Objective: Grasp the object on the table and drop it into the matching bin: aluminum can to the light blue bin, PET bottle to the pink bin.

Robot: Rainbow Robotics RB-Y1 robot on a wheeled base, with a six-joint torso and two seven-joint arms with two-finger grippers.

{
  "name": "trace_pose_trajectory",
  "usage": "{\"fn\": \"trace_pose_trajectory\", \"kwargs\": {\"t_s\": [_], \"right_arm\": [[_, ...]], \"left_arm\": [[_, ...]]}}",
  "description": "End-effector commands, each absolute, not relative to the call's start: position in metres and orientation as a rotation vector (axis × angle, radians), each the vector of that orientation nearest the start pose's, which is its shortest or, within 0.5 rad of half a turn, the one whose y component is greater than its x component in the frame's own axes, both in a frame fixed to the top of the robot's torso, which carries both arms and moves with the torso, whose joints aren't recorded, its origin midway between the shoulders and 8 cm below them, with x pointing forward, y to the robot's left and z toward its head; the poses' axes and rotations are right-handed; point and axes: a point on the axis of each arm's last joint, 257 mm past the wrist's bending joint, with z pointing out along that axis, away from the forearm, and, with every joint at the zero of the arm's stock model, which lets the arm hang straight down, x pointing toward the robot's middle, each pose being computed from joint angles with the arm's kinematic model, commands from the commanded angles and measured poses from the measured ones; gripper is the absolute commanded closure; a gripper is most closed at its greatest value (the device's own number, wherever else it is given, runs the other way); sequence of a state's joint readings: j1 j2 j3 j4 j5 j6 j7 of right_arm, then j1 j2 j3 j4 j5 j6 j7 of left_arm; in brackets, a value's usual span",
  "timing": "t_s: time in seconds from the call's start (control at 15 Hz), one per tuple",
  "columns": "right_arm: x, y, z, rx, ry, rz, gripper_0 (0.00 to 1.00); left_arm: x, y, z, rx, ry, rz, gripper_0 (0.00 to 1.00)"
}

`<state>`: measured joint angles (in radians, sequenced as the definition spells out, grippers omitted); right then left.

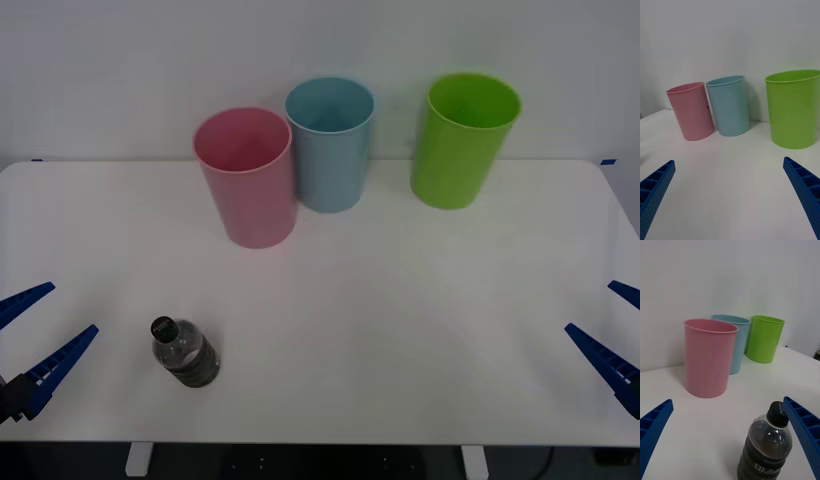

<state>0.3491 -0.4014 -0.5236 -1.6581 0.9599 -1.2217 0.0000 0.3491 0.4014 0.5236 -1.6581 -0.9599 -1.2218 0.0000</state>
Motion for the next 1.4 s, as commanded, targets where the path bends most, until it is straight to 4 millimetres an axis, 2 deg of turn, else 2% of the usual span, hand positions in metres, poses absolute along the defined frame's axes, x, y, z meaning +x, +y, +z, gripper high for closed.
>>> {"fn": "trace_pose_trajectory", "kwargs": {"t_s": [0.07, 0.27, 0.47, 0.93, 1.4], "right_arm": [[0.342, -0.330, -0.169, -0.465, 1.441, 0.567, 0.00], [0.342, -0.330, -0.169, -0.465, 1.441, 0.567, 0.00], [0.342, -0.330, -0.169, -0.465, 1.441, 0.567, 0.00], [0.342, -0.330, -0.169, -0.465, 1.441, 0.567, 0.00], [0.342, -0.330, -0.169, -0.465, 1.441, 0.567, 0.00]], "left_arm": [[0.342, 0.330, -0.169, 0.465, 1.441, -0.567, 0.00], [0.350, 0.324, -0.161, 0.435, 1.403, -0.591, 0.00], [0.347, 0.327, -0.161, 0.450, 1.414, -0.585, 0.00], [0.328, 0.333, -0.183, 0.509, 1.475, -0.559, 0.00], [0.314, 0.350, -0.237, 0.710, 1.506, -0.504, 0.00]]}}
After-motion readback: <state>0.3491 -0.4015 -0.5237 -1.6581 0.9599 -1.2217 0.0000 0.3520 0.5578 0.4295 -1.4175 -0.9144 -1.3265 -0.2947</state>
